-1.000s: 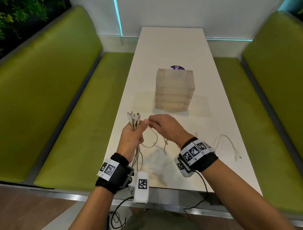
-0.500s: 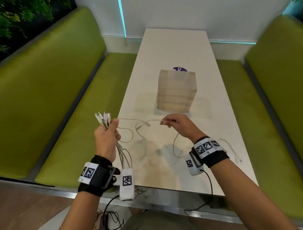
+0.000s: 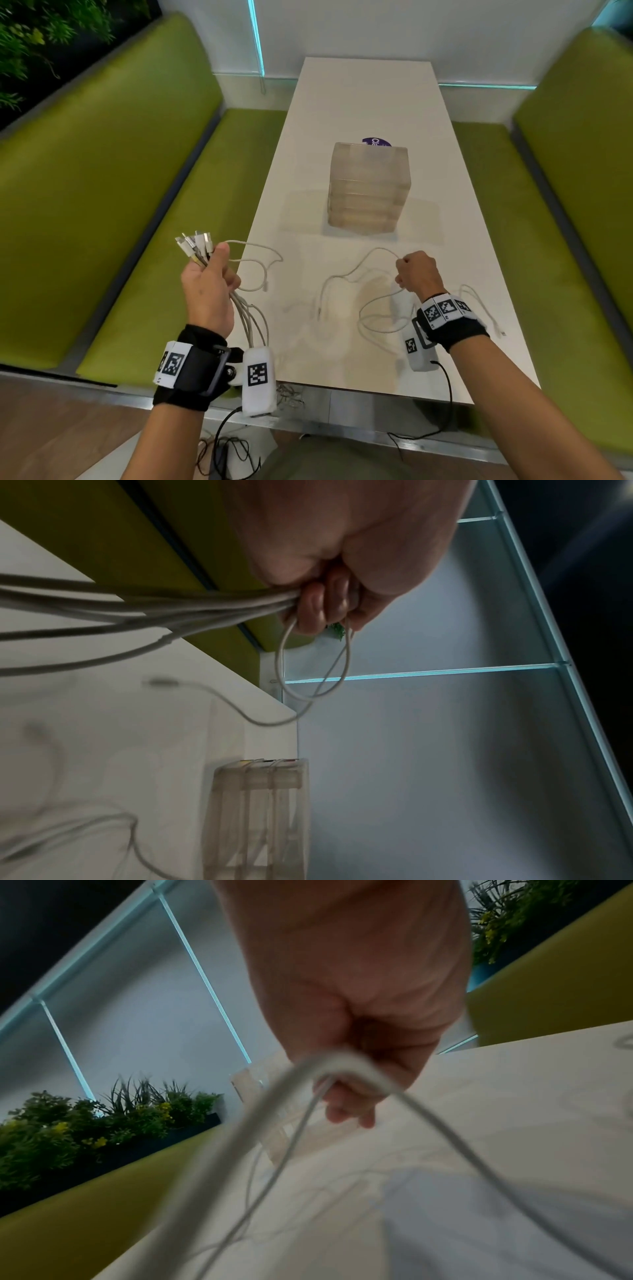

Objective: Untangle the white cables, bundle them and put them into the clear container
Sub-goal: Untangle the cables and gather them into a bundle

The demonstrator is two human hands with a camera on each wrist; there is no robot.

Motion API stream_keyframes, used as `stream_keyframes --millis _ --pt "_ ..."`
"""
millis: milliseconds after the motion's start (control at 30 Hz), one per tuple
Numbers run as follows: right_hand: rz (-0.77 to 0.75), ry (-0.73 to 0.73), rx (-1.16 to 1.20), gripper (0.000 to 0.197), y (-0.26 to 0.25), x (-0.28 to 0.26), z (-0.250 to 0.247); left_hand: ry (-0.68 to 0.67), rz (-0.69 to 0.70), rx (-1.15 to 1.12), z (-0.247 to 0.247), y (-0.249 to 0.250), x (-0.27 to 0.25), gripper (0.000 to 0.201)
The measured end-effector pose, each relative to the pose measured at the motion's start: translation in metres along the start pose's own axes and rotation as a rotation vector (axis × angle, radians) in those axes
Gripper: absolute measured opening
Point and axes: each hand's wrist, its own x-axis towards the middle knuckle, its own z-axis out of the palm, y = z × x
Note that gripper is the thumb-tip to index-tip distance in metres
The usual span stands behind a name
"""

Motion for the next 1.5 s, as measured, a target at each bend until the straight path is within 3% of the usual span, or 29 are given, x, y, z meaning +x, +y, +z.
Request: stream_keyframes --millis 100,167,300,400,467,533,667,767,933,1000,1100,1200,1367,1433,1500 --pt "-0.052 -0.118 -0.073 0.034 0.0 -0.007 0.001 -0.055 -0.022 0.025 0.002 -0.002 -0.003 0.025" --pt "-0.124 -0.176 -0.207 0.054 -0.006 -0.014 -0.001 -0.12 -0.036 0.052 0.004 -0.003 -0.006 0.026" --pt "-0.338 -0.114 -0.33 0.08 -0.028 -0.049 -0.008 -0.273 -0.082 0.144 0.009 -0.007 -0.015 0.031" --pt "-0.566 -0.127 -0.194 0.074 -0.047 -0.085 -0.009 -0.346 -0.099 0.202 0.013 -0.011 -0.021 0.03" --pt "-0.707 -0.221 -0.07 0.064 -0.058 -0.11 -0.006 -0.394 -0.104 0.233 0.015 -0.013 -0.025 0.028" --pt "-0.75 -0.334 0.046 0.05 -0.066 -0.131 -0.002 -0.462 -0.109 0.262 0.017 -0.014 -0.029 0.024" --pt "-0.675 -0.447 0.179 0.012 -0.063 -0.148 0.005 -0.519 -0.101 0.284 0.016 -0.014 -0.037 0.024" --pt "-0.618 -0.575 0.2 0.01 -0.053 -0.152 0.006 -0.522 -0.098 0.287 0.013 -0.015 -0.037 0.024" --pt "-0.493 -0.658 0.426 0.025 -0.051 -0.161 0.0 -0.628 -0.12 0.383 0.014 -0.02 -0.045 0.018" --pt "-0.472 -0.644 0.452 0.021 -0.051 -0.163 -0.001 -0.645 -0.116 0.381 0.015 -0.022 -0.048 0.017" --pt "-0.426 -0.703 0.342 0.011 -0.044 -0.165 -0.002 -0.618 -0.103 0.337 0.015 -0.021 -0.049 0.022" --pt "-0.28 -0.844 0.19 0.01 -0.029 -0.168 -0.002 -0.562 -0.084 0.283 0.012 -0.018 -0.045 0.028" --pt "-0.109 -0.929 -0.025 0.01 -0.002 -0.171 0.009 -0.477 -0.07 0.209 0.01 -0.013 -0.04 0.027" --pt "-0.129 -0.937 -0.057 0.011 0.007 -0.171 0.019 -0.477 -0.064 0.2 0.011 -0.013 -0.04 0.027" --pt "-0.261 -0.832 -0.139 0.009 0.014 -0.166 0.028 -0.497 -0.065 0.215 0.013 -0.015 -0.042 0.028"
